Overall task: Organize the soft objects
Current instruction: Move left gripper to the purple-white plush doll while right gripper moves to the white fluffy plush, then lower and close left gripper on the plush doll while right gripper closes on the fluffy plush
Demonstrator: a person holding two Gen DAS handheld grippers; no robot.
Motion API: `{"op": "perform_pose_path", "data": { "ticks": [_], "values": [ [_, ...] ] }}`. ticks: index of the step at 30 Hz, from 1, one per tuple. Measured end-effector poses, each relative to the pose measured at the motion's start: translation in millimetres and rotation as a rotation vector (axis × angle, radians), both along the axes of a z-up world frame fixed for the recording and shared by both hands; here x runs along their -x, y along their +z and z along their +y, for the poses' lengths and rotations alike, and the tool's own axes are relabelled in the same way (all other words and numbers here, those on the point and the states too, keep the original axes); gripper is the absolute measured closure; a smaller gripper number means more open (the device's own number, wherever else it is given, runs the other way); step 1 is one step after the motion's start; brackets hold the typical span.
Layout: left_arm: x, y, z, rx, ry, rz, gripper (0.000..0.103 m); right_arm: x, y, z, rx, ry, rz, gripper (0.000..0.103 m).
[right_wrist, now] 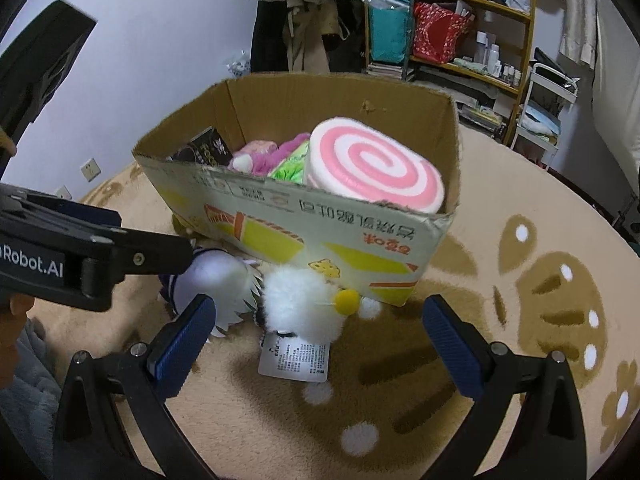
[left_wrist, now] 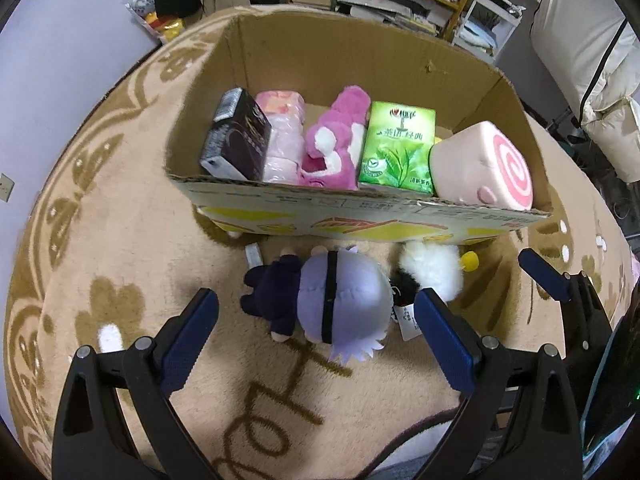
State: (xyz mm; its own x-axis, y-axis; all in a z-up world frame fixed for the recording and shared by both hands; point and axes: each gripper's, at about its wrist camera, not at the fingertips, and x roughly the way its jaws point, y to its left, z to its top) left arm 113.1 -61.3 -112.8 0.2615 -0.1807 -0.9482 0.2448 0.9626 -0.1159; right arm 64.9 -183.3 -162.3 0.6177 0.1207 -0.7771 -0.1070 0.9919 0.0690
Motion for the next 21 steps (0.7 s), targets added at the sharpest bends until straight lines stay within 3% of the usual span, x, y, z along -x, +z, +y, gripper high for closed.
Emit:
{"op": "perform_pose_path", "data": {
  "ticks": [21],
  "values": [
    [-26.1,-44.6,-20.8,-0.017,-0.035,0.126,0.006,-21.8,-38.8,1.3,0.013,0.004,0.103,0.0]
  ]
}}
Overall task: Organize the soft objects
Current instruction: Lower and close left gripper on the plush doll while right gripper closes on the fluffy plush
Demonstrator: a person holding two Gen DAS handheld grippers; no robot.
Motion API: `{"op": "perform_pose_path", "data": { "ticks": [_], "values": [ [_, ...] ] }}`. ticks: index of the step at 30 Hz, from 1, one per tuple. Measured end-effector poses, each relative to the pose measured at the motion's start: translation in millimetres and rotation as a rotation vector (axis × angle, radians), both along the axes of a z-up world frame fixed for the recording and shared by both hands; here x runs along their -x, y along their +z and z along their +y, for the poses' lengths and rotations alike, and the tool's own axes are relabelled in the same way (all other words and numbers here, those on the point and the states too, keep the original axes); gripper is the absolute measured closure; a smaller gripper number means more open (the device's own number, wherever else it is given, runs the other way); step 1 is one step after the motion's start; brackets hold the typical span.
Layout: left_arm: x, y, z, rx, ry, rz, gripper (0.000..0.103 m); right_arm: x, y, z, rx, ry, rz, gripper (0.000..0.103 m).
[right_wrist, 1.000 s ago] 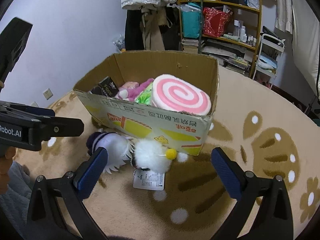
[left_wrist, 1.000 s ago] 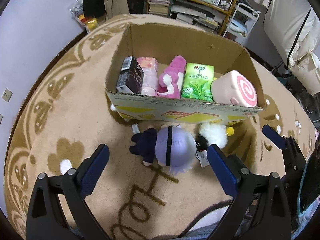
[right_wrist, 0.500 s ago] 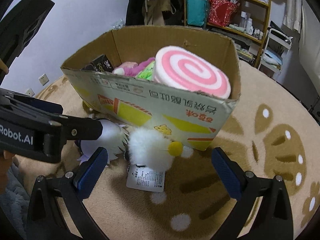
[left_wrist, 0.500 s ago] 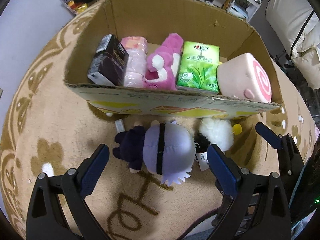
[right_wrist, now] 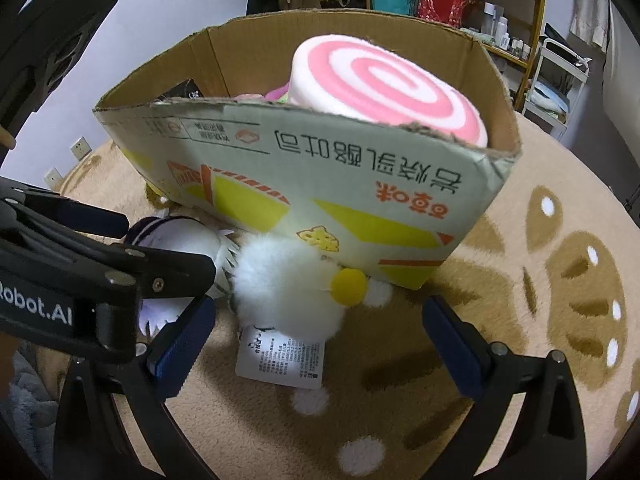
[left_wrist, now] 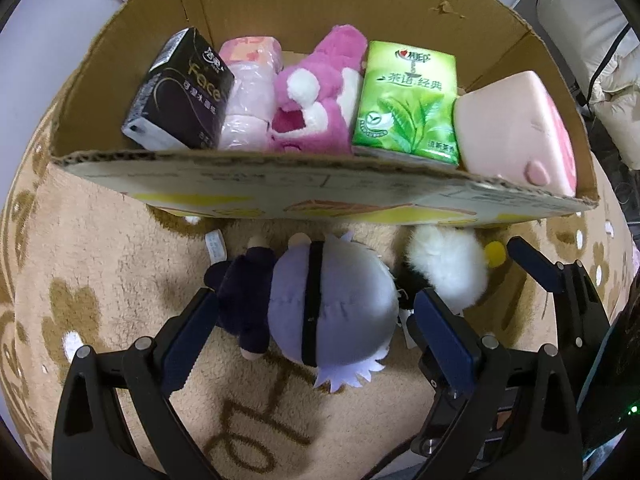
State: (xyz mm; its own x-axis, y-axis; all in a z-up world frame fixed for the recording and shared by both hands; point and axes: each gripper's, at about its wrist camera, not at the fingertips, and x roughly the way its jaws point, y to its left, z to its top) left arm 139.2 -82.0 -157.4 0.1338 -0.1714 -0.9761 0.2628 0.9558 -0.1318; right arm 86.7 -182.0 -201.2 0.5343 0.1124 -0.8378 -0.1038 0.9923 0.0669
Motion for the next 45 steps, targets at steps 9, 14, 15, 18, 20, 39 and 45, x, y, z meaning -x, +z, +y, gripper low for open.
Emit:
{"op": "perform_pose_path", "data": {
  "ticks": [9,14,15,18,20,39,45],
  "values": [
    [-6.9,-14.8,-9.9,-0.04,-0.003,-0.001,0.006,-4.4,-9.1,-0.5,0.008,-0.013,0.016,0.0],
    [-6.5,-28.1,-8.8,-0.06,0.008,0.025,0.006,-9.3,-11.5,-7.4,-0.025,-0.056,0.025,0.0],
    [-7.6,-29.4,-6.9,-0.059,0.009,0.026,0.006,-13.6,-11.6,-12.9,-0.028,-0.059,0.025,0.0],
    [-10.2,-29.7,-3.4,-0.061,0.015,0.021,0.006,-15.1,-12.2,-17.2,-0.033,-0.065,0.026,0.0],
    [-11.6,-30.8,0.0,-0.081,0.023,0.018,0.006,-15.5,-13.6,-19.2,-0.033,-0.068,0.027,0.0],
    [-18.0,-38.6,28.8,-0.076,0.077,0.004,0.011,-21.5,-0.8,-24.4,-0.153,-0.021,0.053,0.064],
    [-14.1,-38.7,32.8,-0.095,0.067,-0.019,0.015,-15.1,1.7,-27.1,-0.161,-0.023,0.047,0.065]
  ]
}}
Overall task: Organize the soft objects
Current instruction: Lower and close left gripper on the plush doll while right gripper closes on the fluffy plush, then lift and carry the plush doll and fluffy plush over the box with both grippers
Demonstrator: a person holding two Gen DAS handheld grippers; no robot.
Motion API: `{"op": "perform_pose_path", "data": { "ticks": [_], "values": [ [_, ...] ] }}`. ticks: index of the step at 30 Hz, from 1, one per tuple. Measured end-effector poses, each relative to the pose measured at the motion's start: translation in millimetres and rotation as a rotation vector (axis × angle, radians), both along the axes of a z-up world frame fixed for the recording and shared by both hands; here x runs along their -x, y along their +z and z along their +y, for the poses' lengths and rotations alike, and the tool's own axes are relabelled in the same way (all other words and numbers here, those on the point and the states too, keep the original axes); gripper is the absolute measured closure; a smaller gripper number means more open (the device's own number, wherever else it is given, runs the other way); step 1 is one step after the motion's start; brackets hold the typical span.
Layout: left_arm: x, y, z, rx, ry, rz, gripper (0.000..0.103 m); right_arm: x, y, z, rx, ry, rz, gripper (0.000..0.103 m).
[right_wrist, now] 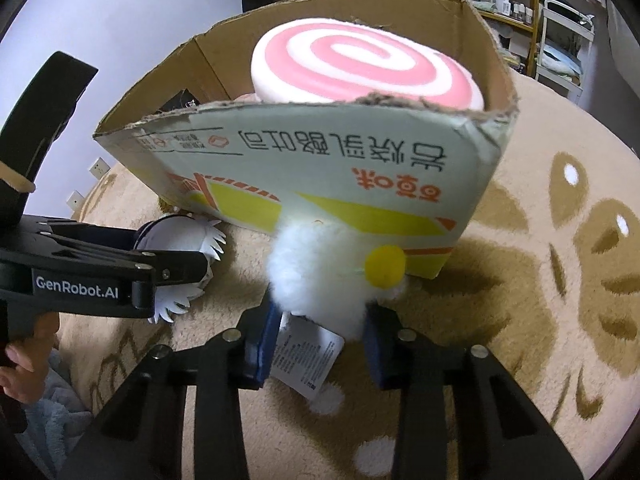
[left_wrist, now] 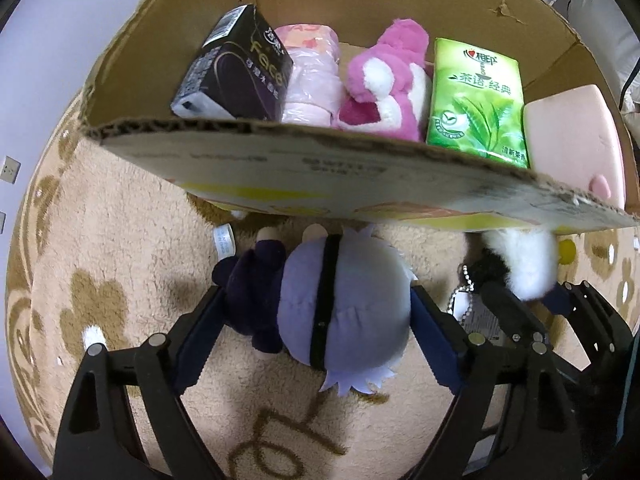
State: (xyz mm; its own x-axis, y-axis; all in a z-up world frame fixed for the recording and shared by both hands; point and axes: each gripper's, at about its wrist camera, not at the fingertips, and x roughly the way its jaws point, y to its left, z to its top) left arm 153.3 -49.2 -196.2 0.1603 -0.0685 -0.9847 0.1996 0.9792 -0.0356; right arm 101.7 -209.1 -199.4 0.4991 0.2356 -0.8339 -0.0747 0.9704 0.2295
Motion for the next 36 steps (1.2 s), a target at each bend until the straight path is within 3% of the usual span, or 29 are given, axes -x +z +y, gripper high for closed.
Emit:
{"op": "perform_pose_path", "data": {
  "ticks": [10,23,36],
  "values": [
    [18.5,2.5,-3.0,-0.027,-0.002,-0.032,0.015,20.8,15.3,-9.4,-0.015,-0.012,-0.026,0.065],
    [30.7,33.9,-19.7,-0.038,0.032,-0.101,0.015,48.1,44.4,-35.5,-0.027,-0.075,-0.08,0.065],
    [71.7,92.7,-12.8,-0.04,0.03,-0.282,0.015,80.4,87.6,-34.5,-0.011,-0.134,-0.235,0.065]
  ]
}}
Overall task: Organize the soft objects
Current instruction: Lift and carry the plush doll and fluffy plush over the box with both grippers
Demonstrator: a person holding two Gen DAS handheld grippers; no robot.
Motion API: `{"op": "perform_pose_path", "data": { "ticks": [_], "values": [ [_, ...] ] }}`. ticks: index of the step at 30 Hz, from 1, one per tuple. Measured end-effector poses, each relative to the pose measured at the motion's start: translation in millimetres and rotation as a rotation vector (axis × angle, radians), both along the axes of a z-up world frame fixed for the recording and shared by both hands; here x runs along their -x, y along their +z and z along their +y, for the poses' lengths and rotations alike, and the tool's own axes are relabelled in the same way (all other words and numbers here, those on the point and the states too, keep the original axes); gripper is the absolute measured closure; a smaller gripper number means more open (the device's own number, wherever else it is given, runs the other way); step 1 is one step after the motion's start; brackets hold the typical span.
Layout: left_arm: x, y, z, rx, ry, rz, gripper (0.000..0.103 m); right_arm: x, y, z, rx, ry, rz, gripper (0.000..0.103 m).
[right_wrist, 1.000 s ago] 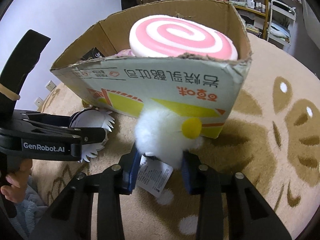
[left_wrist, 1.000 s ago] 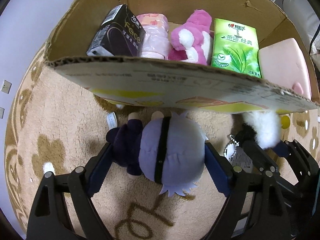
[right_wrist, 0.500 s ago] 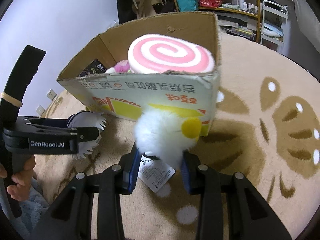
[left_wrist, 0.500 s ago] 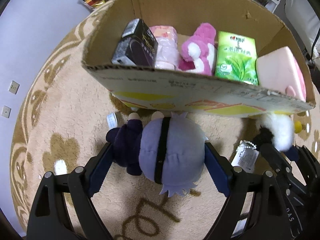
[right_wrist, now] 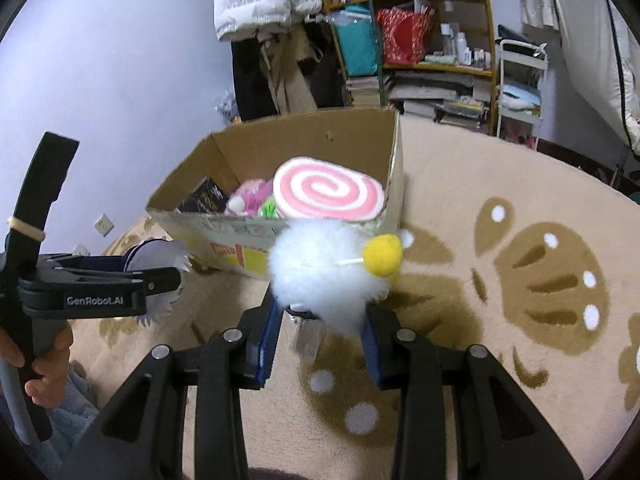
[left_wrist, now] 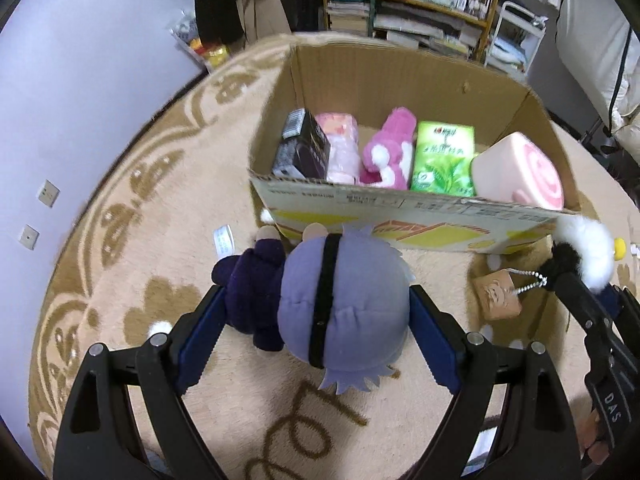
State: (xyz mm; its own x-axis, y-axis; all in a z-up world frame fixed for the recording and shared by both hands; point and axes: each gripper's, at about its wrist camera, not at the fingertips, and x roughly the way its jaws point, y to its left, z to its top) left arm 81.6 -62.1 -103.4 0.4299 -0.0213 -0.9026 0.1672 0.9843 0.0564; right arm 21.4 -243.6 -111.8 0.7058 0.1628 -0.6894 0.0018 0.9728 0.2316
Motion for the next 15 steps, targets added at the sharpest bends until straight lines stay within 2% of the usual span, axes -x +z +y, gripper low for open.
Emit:
{"op": "perform_pose_path", "data": {
  "ticks": [4,7,11,15],
  "values": [
    [7.9,23.4,7.2,-0.004,-0.006,-0.093,0.015,1.5,16.4,4.4,0.007,-0.006,-0.056,0.065],
    [19.2,47.2,9.7,0.021,-0.011,-0.201,0.015,3.5,33.0,4.7,0.021,-0.002,-0.111,0.065],
    [31.0,83.6,12.8,0.092,-0.016,-0.384,0.015,5.3,49.7,4.1,0.037,-0.008,-0.168,0.065],
    [30.6,101.9,11.6,0.131,-0.038,-0.45,0.015,2.2,57.7,4.4,0.045,-0.008,-0.199,0.065]
  ]
}}
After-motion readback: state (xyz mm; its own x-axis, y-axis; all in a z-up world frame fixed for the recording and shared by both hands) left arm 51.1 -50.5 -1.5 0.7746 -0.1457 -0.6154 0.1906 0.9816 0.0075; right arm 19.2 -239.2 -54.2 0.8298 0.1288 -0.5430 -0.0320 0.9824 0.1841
